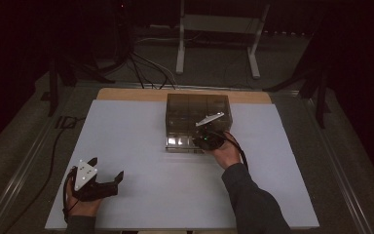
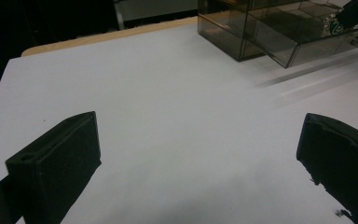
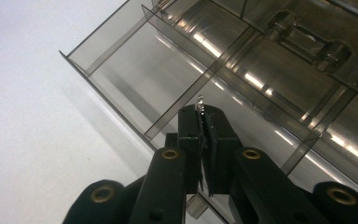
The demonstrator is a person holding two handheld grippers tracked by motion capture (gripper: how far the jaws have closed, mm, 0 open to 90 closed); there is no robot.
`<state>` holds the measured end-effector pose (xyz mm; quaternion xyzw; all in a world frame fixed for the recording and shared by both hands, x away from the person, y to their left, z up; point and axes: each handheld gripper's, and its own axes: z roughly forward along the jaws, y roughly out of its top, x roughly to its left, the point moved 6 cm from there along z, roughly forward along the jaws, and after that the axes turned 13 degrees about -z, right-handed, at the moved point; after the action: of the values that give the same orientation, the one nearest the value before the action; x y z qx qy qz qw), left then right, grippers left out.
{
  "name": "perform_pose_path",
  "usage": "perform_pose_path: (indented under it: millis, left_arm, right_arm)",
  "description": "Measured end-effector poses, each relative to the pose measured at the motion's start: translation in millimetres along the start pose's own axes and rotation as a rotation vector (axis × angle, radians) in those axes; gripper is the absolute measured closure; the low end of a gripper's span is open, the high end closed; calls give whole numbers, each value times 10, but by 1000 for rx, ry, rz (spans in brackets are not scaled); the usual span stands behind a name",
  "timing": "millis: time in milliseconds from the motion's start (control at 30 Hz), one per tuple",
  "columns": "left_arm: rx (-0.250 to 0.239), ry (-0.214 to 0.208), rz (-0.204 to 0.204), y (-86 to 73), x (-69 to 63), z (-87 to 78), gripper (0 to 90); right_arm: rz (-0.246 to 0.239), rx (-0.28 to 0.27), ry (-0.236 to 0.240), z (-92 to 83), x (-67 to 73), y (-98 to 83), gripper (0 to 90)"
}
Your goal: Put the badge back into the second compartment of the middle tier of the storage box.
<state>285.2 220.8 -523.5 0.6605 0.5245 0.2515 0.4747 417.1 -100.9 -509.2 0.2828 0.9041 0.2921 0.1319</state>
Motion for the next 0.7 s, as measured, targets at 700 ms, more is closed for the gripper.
perform_pose_path:
  millis: [700]
  left_arm:
    - [2, 0, -1, -1, 1, 1, 6]
  right_arm:
    - [13, 32, -42, 69, -83, -35, 741]
